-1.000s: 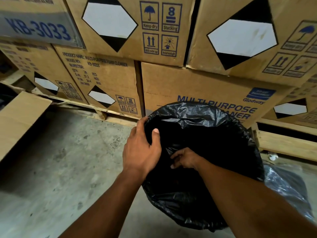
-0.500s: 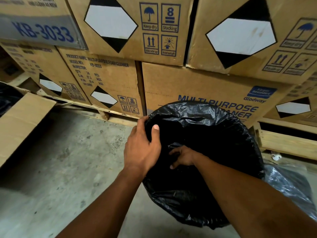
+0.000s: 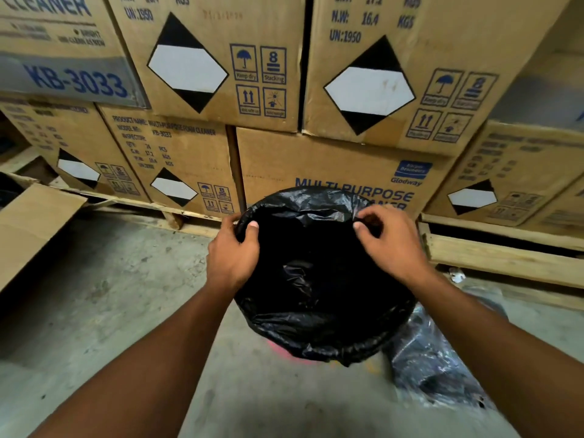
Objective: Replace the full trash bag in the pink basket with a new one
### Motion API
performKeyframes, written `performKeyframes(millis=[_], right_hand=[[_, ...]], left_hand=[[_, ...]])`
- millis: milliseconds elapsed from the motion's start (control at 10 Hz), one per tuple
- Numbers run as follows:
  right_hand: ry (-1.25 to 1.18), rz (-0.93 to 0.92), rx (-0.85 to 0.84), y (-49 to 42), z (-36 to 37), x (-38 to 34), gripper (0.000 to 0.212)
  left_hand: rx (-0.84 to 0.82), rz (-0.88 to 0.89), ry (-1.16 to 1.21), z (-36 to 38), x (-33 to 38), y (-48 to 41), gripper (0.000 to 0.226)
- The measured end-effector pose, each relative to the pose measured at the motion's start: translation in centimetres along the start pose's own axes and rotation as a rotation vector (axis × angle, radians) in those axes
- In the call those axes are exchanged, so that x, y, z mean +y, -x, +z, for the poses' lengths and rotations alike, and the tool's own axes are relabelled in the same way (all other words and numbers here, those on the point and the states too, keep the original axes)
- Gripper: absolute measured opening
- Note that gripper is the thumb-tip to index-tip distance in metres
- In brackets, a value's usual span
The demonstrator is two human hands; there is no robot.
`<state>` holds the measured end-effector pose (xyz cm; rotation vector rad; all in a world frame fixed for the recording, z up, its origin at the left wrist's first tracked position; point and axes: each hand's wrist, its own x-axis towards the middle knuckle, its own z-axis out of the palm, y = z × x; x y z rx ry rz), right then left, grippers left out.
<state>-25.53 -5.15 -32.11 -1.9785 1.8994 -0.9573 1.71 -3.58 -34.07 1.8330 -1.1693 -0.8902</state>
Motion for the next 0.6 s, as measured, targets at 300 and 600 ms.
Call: performKeyframes(millis=[300,600], right_hand=[[-0.100,0.327,-0.331,7.0,-2.8,2.8,0.089],[-0.027,0.119,-0.517,6.9,-8.8,-0.5,0.079]], left_hand=[[-0.204,-0.091,0.150,-1.6,-1.5,2.8,0.059],[-0.301,0.095,-0.187,-5.2,2.8,5.0,0.095]])
